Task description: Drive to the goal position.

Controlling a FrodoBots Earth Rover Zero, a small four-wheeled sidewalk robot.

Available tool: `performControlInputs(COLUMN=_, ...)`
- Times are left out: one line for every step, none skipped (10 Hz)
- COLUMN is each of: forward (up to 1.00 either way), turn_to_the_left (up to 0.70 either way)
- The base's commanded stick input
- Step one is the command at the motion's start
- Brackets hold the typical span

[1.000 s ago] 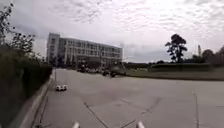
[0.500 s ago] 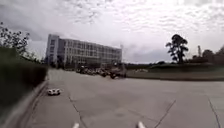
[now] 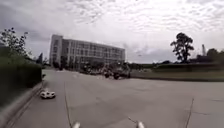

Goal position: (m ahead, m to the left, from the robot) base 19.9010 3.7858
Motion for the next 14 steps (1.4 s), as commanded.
performControlInputs(forward=0.7, turn_to_the_left=0.14)
performControlInputs(forward=0.7, turn_to_the_left=0.14)
performControlInputs(forward=0.7, turn_to_the_left=0.14)
performControlInputs(forward=0.7, turn_to_the_left=0.14)
performControlInputs(forward=0.7, turn_to_the_left=0.14)
performControlInputs(forward=0.7, turn_to_the_left=0.14)
performControlInputs(forward=0.7, turn_to_the_left=0.14)
performControlInputs(forward=0.7, turn_to_the_left=0.14)
performControlInputs(forward=0.7, turn_to_the_left=0.14)
performControlInputs(forward=0.7, turn_to_the_left=0.14)
performControlInputs(forward=0.7, turn_to_the_left=0.14)
performControlInputs(forward=0.7, turn_to_the_left=0.14)
performControlInputs(forward=0.7, turn_to_the_left=0.14)
performControlInputs(forward=0.7, turn_to_the_left=0.14)
